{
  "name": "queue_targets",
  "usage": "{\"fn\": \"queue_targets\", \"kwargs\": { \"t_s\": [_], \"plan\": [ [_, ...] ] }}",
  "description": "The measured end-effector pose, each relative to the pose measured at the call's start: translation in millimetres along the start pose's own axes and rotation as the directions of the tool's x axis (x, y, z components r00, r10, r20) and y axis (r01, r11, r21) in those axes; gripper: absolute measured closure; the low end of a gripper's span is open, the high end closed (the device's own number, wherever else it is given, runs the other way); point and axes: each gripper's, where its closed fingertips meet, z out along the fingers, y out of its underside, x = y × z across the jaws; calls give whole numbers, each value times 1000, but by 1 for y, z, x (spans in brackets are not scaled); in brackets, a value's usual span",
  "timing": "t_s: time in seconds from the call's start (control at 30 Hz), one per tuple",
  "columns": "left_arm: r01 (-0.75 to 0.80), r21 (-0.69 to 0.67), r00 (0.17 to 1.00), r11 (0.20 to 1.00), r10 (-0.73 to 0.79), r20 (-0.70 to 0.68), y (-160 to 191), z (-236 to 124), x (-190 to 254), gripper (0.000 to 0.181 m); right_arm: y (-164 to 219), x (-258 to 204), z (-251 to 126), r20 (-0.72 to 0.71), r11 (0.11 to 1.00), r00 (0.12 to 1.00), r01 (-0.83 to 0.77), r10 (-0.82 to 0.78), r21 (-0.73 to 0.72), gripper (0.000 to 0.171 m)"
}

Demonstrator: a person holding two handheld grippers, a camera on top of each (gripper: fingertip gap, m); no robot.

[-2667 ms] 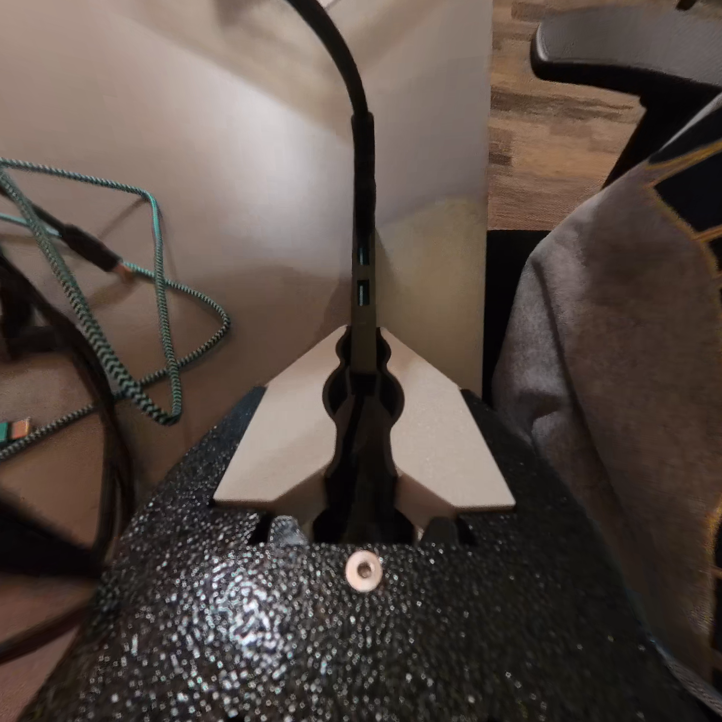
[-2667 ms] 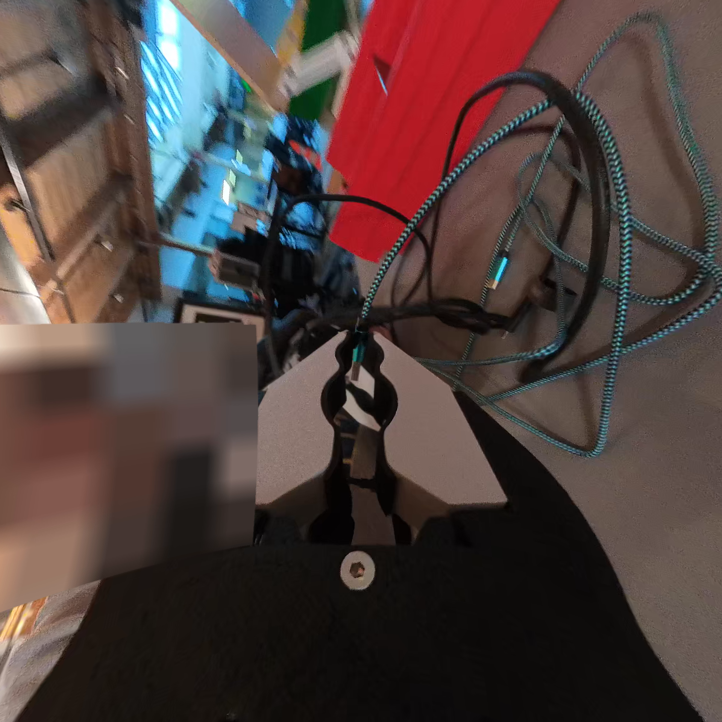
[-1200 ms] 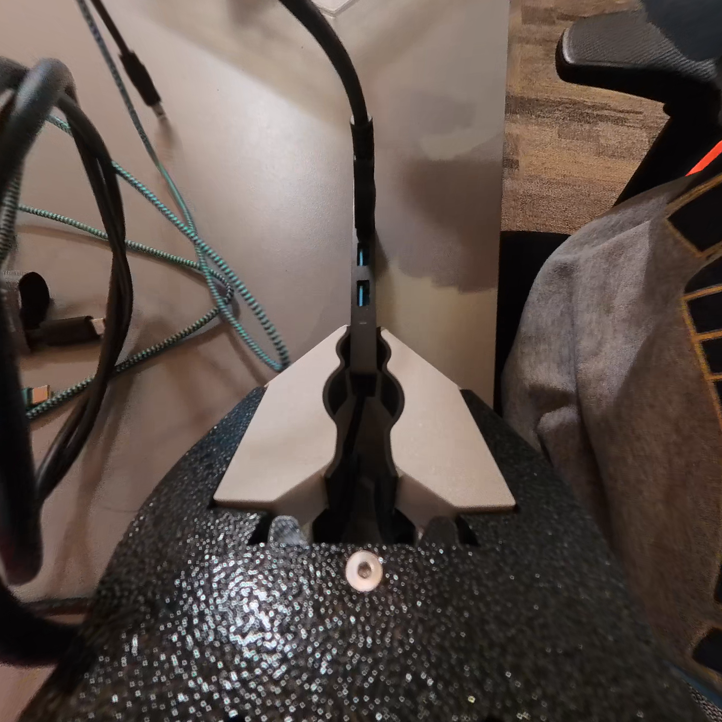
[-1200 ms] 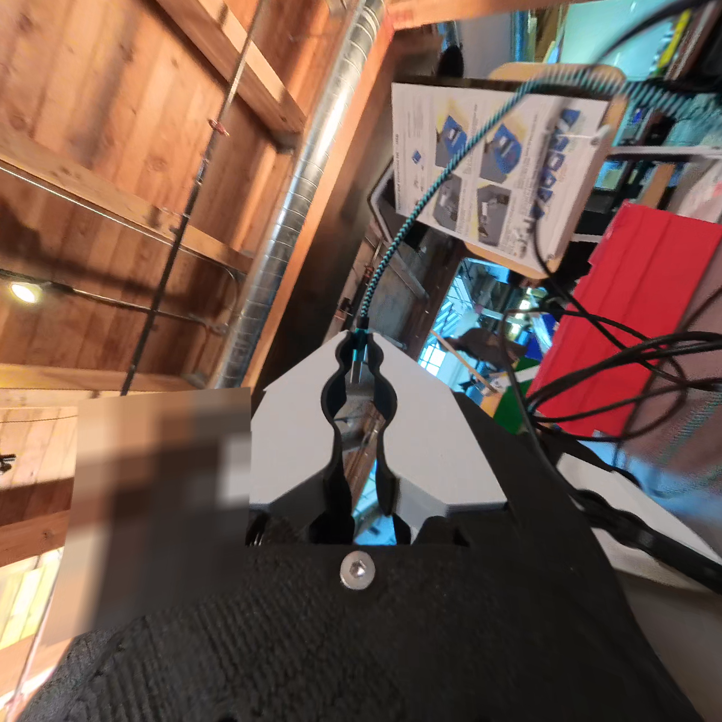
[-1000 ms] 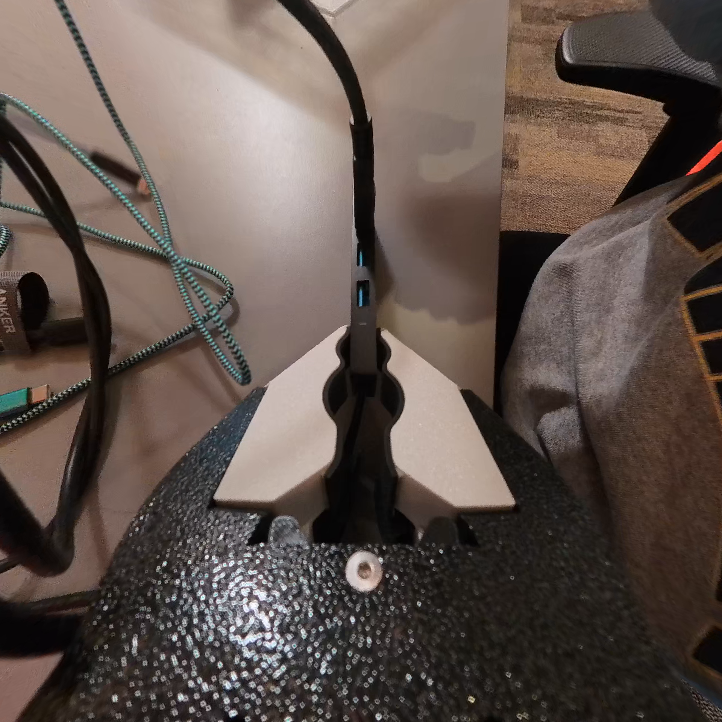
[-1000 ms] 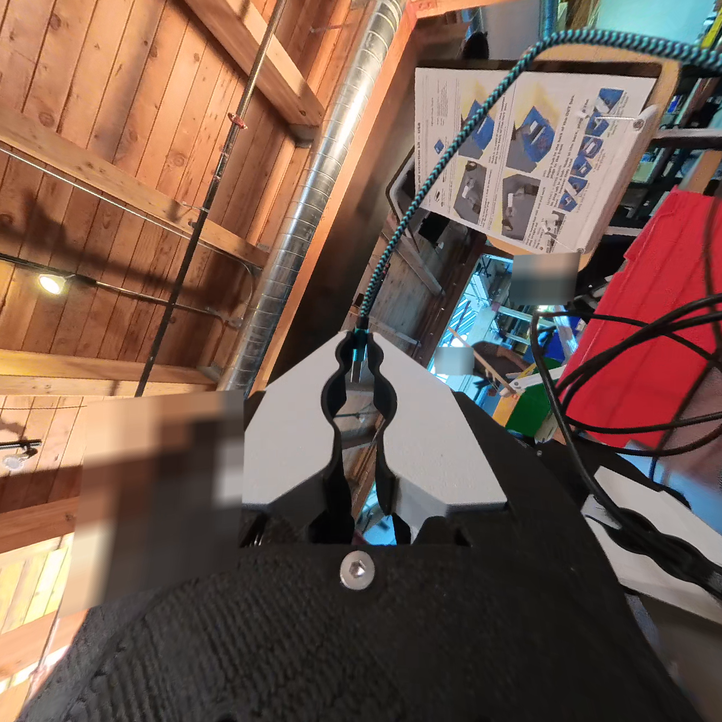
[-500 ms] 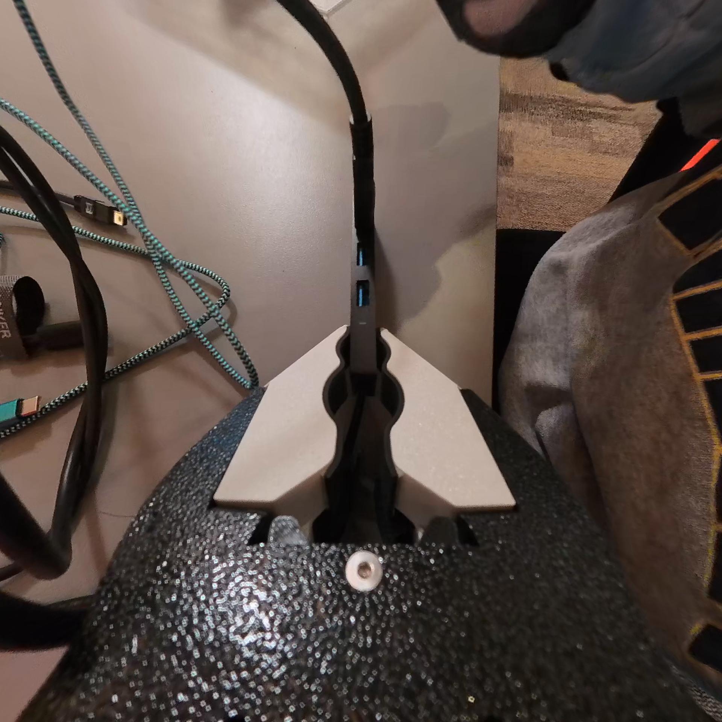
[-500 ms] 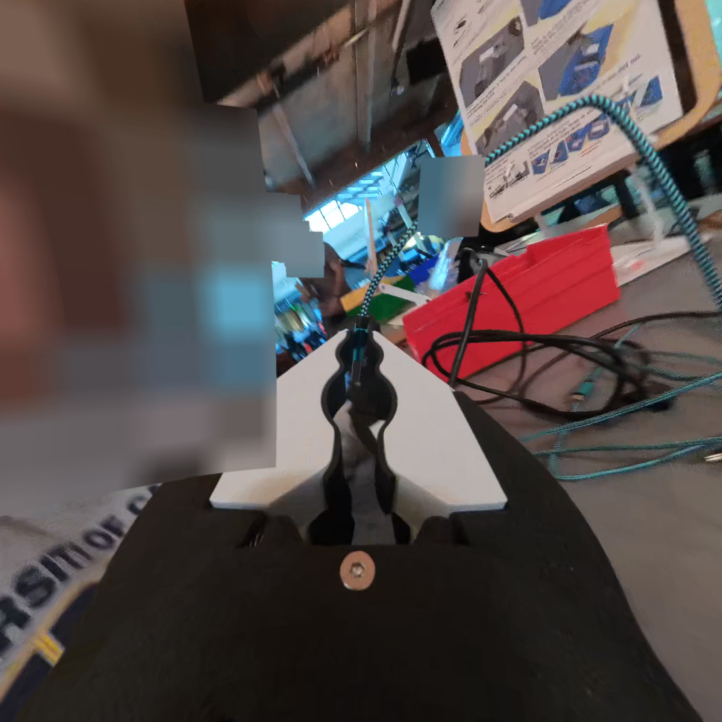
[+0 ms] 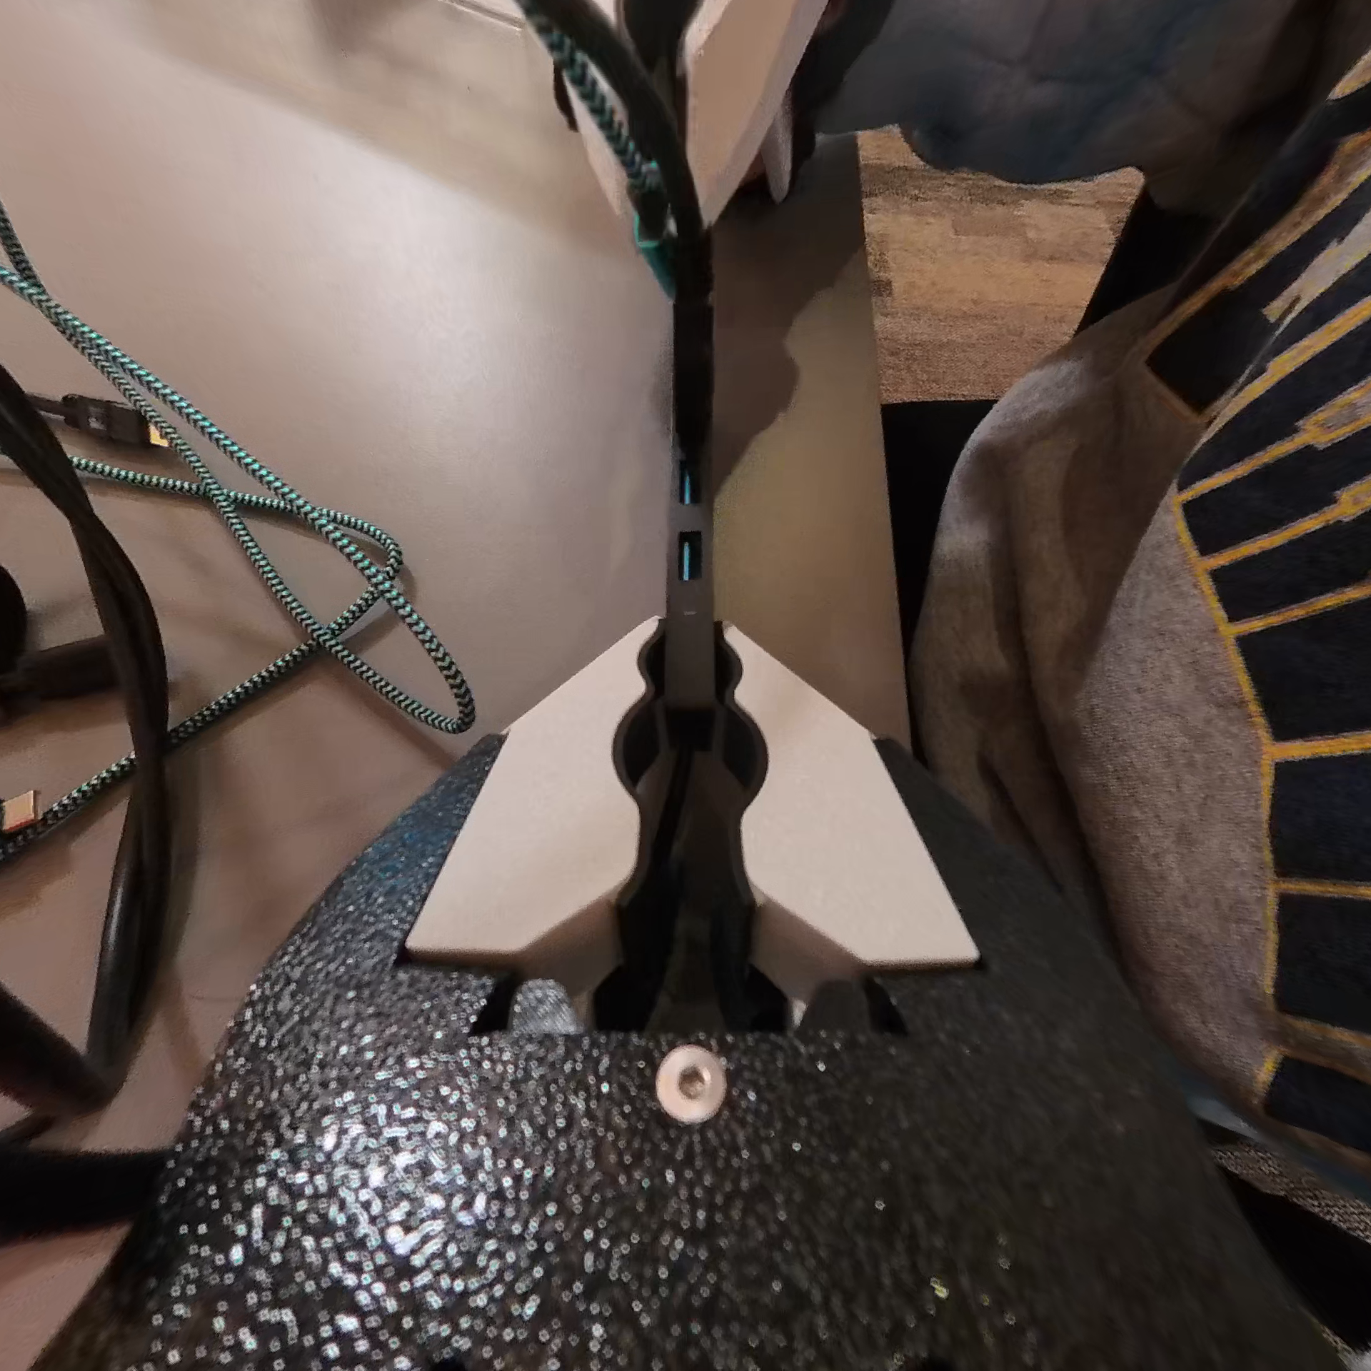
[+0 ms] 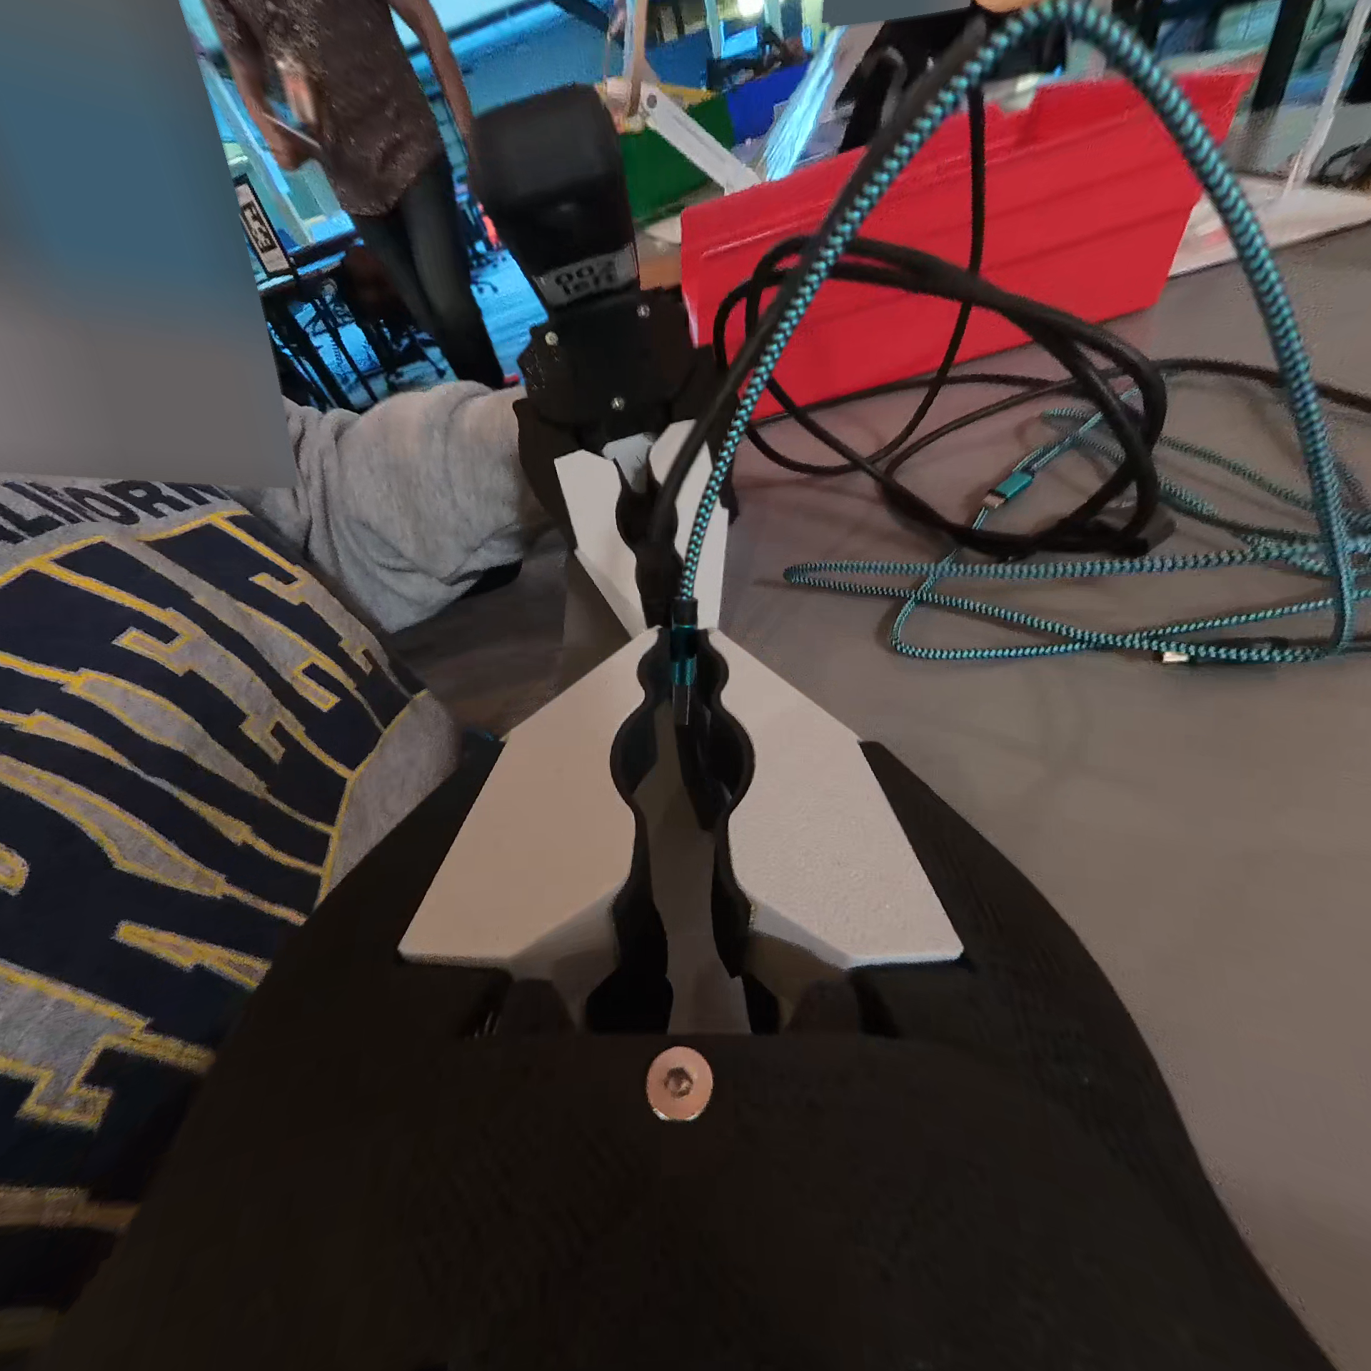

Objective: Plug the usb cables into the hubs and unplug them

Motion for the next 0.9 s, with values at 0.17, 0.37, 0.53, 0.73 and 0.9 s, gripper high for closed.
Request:
{"fn": "queue_targets", "kwargs": {
  "t_s": [0.17, 0.37, 0.53, 0.73, 0.9],
  "plan": [
    [-4, -1, 1000, 1000, 4, 2, 0, 0, 0, 173, 7, -1, -1, 17, 998, 1000, 22, -21, -54, 167],
    [-10, -2, 1000, 1000, 10, 7, -1, 0, 1, 173, 11, 1, 1, -3, 996, 999, 33, -33, -87, 166],
    [-16, -3, 1000, 1000, 16, 10, -1, 0, 1, 173, 14, 1, 4, -9, 992, 998, 53, -54, -114, 166],
    [-15, -3, 1000, 1000, 15, 10, -2, 0, 1, 173, 18, -1, 0, -12, 987, 995, 93, -95, -131, 166],
    [-16, -3, 1000, 1000, 16, 11, -2, 0, 1, 172, 18, -2, -5, -5, 983, 991, 129, -131, -129, 166]
  ]
}}
